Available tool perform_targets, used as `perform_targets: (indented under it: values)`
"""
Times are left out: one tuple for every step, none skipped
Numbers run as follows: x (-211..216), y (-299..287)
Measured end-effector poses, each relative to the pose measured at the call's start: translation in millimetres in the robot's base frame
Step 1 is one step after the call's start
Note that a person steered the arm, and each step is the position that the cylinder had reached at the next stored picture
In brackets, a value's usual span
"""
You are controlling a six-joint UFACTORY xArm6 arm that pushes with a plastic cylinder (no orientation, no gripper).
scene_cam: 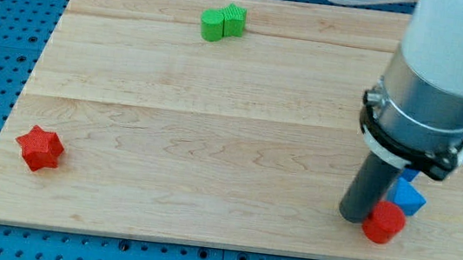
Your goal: Push the red star above the yellow heart
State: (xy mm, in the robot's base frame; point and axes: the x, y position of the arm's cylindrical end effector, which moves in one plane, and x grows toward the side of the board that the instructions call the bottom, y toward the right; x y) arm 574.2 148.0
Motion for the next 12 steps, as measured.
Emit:
perform_targets:
  values:
    - [12.8, 4.6]
    - [14.2, 0.6]
    - [25.6, -79.2]
    - [25.5, -236.7]
    - [24.0, -397.0]
    - [-39.4, -395.5]
    - [-102.8, -309.4]
    - [-124.5, -242.1]
    - [-116.6, -319.4]
    - [-86.2, -242.2]
    - [-101.4, -167.5]
    - [-145.3, -97.7]
